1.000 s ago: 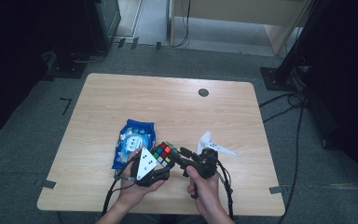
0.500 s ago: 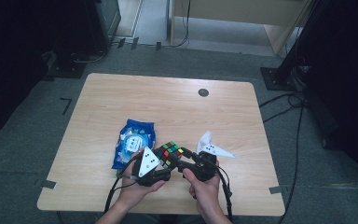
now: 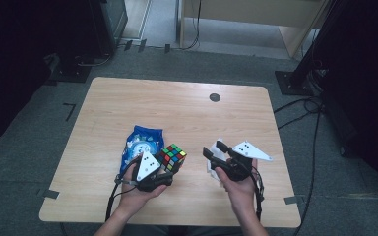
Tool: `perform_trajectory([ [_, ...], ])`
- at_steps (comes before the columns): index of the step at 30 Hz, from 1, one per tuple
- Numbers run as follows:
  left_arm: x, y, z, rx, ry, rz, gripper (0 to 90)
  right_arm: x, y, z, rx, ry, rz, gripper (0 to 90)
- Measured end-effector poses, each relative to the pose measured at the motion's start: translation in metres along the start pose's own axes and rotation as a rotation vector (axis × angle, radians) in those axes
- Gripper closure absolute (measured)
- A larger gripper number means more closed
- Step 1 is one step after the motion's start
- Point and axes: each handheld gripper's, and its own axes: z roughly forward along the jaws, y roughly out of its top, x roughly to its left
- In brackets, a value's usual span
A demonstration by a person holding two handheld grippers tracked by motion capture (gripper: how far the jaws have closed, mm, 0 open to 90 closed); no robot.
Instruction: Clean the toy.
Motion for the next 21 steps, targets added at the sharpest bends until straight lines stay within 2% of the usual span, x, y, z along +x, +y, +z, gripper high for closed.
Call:
perform_trajectory([
  [1,0.000,0.000,0.000,0.001,0.001,-0.001,34.0,-0.009,-0.003,0.004,0.060,-0.022,-0.019,41.5],
  [3,0.001,0.000,0.001,0.007,0.005,0.001,34.0,-0.026,-0.015,0.013,0.148,-0.056,-0.020,44.9],
  [6,0.001,-0.001,0.002,0.014,0.005,0.006,34.0,-0.046,-0.037,0.029,0.235,-0.112,-0.013,48.7],
  [8,0.001,-0.001,0.002,0.017,0.005,0.007,34.0,-0.052,-0.047,0.038,0.279,-0.123,-0.023,50.7],
  [10,0.001,-0.002,0.002,0.017,0.005,0.007,34.0,-0.054,-0.051,0.041,0.297,-0.128,-0.033,51.6],
  [11,0.002,-0.002,0.003,0.020,0.007,0.006,34.0,-0.054,-0.056,0.045,0.326,-0.136,-0.060,54.4],
  [13,0.002,-0.003,0.003,0.023,0.006,0.007,34.0,-0.053,-0.058,0.048,0.348,-0.158,-0.087,56.4],
  [15,0.001,-0.003,0.003,0.023,0.006,0.009,34.0,-0.052,-0.060,0.049,0.358,-0.183,-0.113,62.6],
  [17,0.001,-0.003,0.002,0.018,0.003,0.009,34.0,-0.052,-0.061,0.051,0.371,-0.193,-0.111,66.4],
  [21,0.001,-0.003,0.002,0.016,0.003,0.015,34.0,-0.053,-0.064,0.051,0.383,-0.220,-0.124,79.5],
])
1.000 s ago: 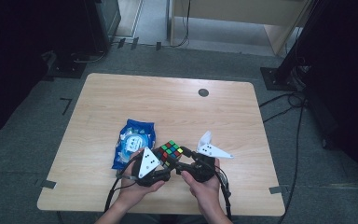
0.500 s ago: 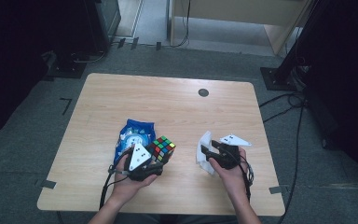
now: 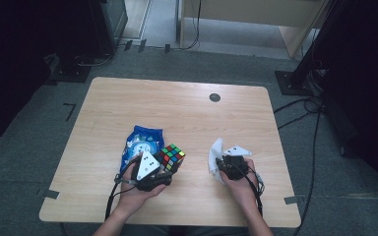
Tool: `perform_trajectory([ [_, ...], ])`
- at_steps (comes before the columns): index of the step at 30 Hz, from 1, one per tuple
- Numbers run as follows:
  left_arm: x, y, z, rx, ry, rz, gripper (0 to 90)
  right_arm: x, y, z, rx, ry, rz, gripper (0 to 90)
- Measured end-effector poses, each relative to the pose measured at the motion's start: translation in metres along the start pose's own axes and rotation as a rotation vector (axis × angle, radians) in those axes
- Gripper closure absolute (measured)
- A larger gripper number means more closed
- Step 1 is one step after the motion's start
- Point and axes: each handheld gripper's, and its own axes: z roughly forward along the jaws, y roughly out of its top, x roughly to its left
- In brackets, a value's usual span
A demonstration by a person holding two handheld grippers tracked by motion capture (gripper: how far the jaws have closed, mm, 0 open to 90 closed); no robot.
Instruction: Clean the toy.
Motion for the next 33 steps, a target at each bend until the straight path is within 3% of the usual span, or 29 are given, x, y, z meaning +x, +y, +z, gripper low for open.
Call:
perform_trajectory([
  [4,-0.001,0.000,0.001,0.002,-0.004,0.009,34.0,-0.001,0.003,-0.008,-0.046,0.030,0.014,87.6],
  [9,-0.002,-0.002,0.002,0.007,-0.008,0.013,34.0,0.007,0.015,-0.032,-0.191,0.121,0.025,88.7],
  [14,-0.004,-0.002,0.003,0.008,-0.013,0.020,34.0,0.027,0.028,-0.059,-0.314,0.236,0.005,88.8],
  [19,-0.008,-0.002,0.004,0.009,-0.027,0.036,34.0,0.052,0.042,-0.085,-0.400,0.371,-0.026,88.7],
  [22,-0.012,-0.003,0.006,0.010,-0.040,0.054,34.0,0.067,0.047,-0.099,-0.446,0.426,-0.038,88.6],
  [27,-0.017,-0.003,0.006,0.005,-0.060,0.071,34.0,0.081,0.050,-0.107,-0.465,0.474,-0.056,88.5],
  [33,-0.024,-0.003,0.005,-0.014,-0.089,0.107,34.0,0.091,0.047,-0.097,-0.437,0.479,-0.065,88.5],
])
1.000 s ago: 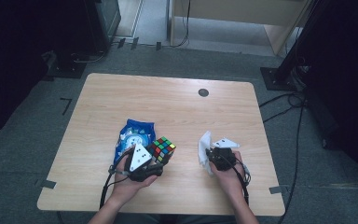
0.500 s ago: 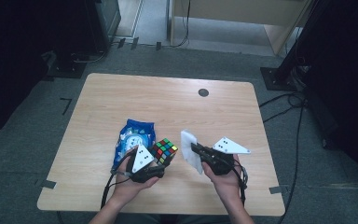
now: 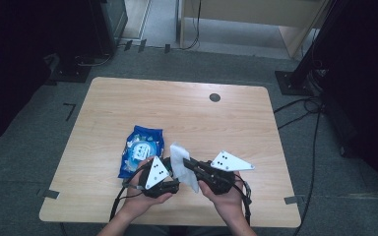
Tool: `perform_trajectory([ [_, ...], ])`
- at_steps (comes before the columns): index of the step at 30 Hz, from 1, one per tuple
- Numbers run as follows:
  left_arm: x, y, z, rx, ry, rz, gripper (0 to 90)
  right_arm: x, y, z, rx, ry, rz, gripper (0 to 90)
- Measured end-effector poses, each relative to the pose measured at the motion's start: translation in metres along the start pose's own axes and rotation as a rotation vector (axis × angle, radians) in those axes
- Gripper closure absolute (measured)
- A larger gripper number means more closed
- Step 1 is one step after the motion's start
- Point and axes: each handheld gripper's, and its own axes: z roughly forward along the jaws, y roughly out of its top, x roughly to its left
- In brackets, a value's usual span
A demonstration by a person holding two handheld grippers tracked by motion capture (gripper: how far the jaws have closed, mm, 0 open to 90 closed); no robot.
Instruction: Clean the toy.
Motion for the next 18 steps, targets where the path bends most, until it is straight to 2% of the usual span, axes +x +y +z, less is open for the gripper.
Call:
perform_trajectory([
  [7,-0.005,0.001,-0.003,-0.034,-0.006,0.044,34.1,-0.004,-0.008,0.007,0.014,-0.057,-0.020,87.6],
  [11,-0.005,0.002,-0.005,-0.047,-0.007,0.046,34.1,-0.009,-0.011,0.007,0.020,-0.106,-0.048,87.1],
  [12,-0.005,0.002,-0.005,-0.047,-0.007,0.046,34.1,-0.009,-0.011,0.007,0.020,-0.106,-0.048,87.1],
  [16,-0.004,0.002,-0.007,-0.055,-0.006,0.047,34.1,-0.023,-0.019,0.008,0.050,-0.178,-0.057,87.1],
  [18,-0.002,0.003,-0.008,-0.061,-0.007,0.039,34.1,-0.030,-0.023,0.009,0.071,-0.206,-0.045,87.0],
])
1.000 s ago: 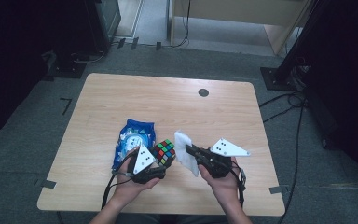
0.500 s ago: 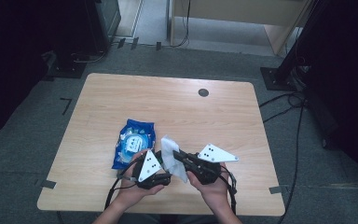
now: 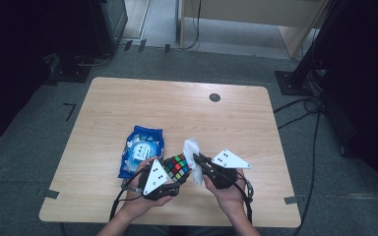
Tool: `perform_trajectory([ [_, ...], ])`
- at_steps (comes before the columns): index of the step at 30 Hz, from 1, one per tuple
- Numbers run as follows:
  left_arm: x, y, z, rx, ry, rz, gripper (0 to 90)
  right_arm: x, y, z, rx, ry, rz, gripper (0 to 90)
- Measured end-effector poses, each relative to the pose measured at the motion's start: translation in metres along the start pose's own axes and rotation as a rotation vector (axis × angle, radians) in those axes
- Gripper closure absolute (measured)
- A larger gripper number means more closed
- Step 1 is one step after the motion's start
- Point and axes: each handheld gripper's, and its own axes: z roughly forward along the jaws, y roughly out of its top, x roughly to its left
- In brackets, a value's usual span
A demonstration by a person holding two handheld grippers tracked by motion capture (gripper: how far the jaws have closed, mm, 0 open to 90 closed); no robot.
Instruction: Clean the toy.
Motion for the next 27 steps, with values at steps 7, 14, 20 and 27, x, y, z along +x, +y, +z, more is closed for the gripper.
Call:
perform_trajectory([
  [7,0.008,-0.001,-0.002,0.006,0.022,-0.019,34.1,-0.012,0.002,-0.009,-0.024,-0.009,0.070,87.5],
  [14,0.003,-0.002,0.002,0.023,0.010,-0.009,34.1,0.018,0.028,-0.029,-0.134,0.133,0.027,87.5],
  [20,-0.005,0.000,0.002,0.008,-0.018,0.019,34.1,0.033,0.027,-0.023,-0.126,0.179,-0.007,87.5],
  [27,-0.003,0.001,0.000,-0.007,-0.019,0.012,34.1,0.019,0.013,-0.011,-0.081,0.133,0.037,87.5],
])
